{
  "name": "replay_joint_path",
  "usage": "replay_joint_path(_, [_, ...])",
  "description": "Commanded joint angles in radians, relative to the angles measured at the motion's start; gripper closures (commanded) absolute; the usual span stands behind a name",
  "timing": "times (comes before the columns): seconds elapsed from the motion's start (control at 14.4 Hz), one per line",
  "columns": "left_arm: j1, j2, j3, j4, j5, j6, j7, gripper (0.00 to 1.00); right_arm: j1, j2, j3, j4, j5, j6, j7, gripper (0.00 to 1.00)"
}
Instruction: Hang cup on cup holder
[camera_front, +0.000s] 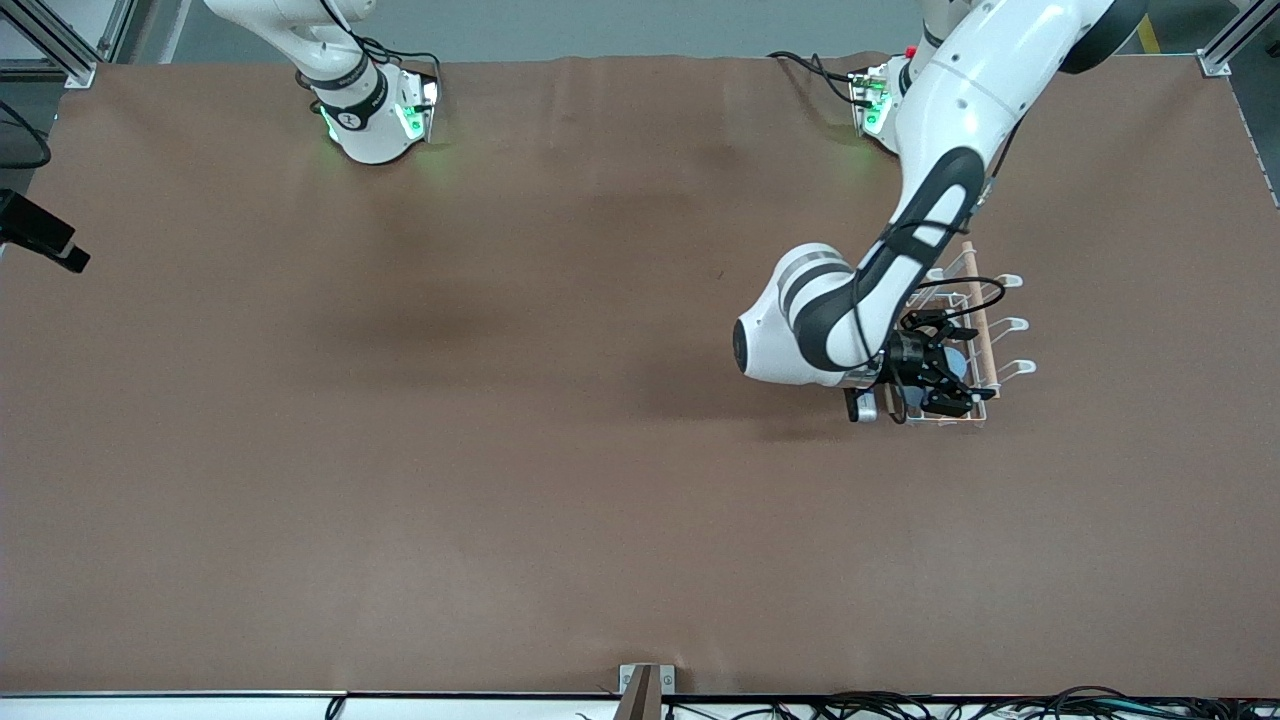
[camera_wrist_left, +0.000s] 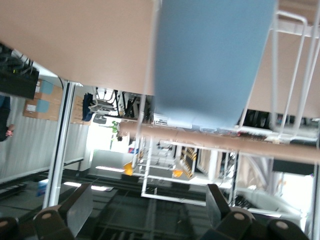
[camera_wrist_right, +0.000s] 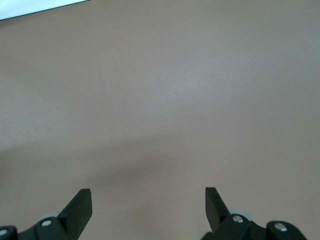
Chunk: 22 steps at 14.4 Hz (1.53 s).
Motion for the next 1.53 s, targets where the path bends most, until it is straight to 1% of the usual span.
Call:
replay_joint_path(0.0, [0.013, -0.068, 0.0, 0.096, -0.1, -0.005, -0.037, 0.0, 0.004, 0.006, -0.001, 0.015, -0.01, -0.007, -0.008, 0.0])
replay_joint_path(0.14, [0.062, -0.107, 0.0, 0.175, -0.206, -0.003, -0.148, 0.0, 0.004, 0.006, -0.001, 0.015, -0.01, -0.005, -0.008, 0.0])
replay_joint_path(0.21, [0.082, -0.123, -0.001, 0.198, -0.246, 0.004, -0.169, 0.0, 0.004, 0.006, -0.001, 0.015, -0.01, -0.005, -0.008, 0.0])
replay_joint_path(0.35, [0.103, -0.16, 0.0, 0.226, -0.313, 0.052, -0.176, 0.0, 0.004, 0.006, -0.001, 0.015, -0.01, -0.007, -0.006, 0.0])
replay_joint_path(0.56, [0.151, -0.244, 0.006, 0.232, -0.448, 0.139, -0.209, 0.0, 0.004, 0.006, -0.001, 0.015, -0.011, -0.007, -0.008, 0.0])
replay_joint_path(0.69, [0.145, -0.293, 0.076, 0.232, -0.552, 0.184, -0.235, 0.0, 0.004, 0.006, -0.001, 0.013, -0.019, -0.007, -0.008, 0.0])
replay_joint_path(0.83, [0.146, -0.339, 0.124, 0.234, -0.664, 0.233, -0.274, 0.0, 0.008, 0.006, 0.001, 0.01, -0.052, -0.008, -0.008, 0.0])
replay_joint_path(0.9, [0.151, -0.362, 0.158, 0.234, -0.732, 0.26, -0.307, 0.0, 0.011, 0.006, 0.001, 0.009, -0.054, -0.008, -0.008, 0.0])
replay_joint_path(0.97, [0.152, -0.384, 0.198, 0.234, -0.804, 0.288, -0.329, 0.0, 0.011, 0.006, 0.001, 0.008, -0.054, -0.008, -0.008, 0.0])
replay_joint_path(1.04, [0.154, -0.411, 0.256, 0.234, -0.896, 0.308, -0.346, 0.0, 0.01, 0.006, 0.002, 0.008, -0.054, -0.007, -0.008, 0.0])
replay_joint_path(1.18, [0.154, -0.459, 0.346, 0.234, -1.035, 0.314, -0.347, 0.0, 0.007, 0.008, 0.002, 0.01, -0.054, -0.005, -0.008, 0.0])
replay_joint_path(1.25, [0.154, -0.486, 0.376, 0.232, -1.077, 0.316, -0.347, 0.0, 0.007, 0.008, 0.002, 0.01, -0.054, -0.005, -0.008, 0.0])
replay_joint_path(1.46, [0.159, -0.554, 0.39, 0.231, -1.128, 0.314, -0.352, 0.0, 0.002, 0.008, 0.002, 0.008, -0.054, -0.007, -0.008, 0.0])
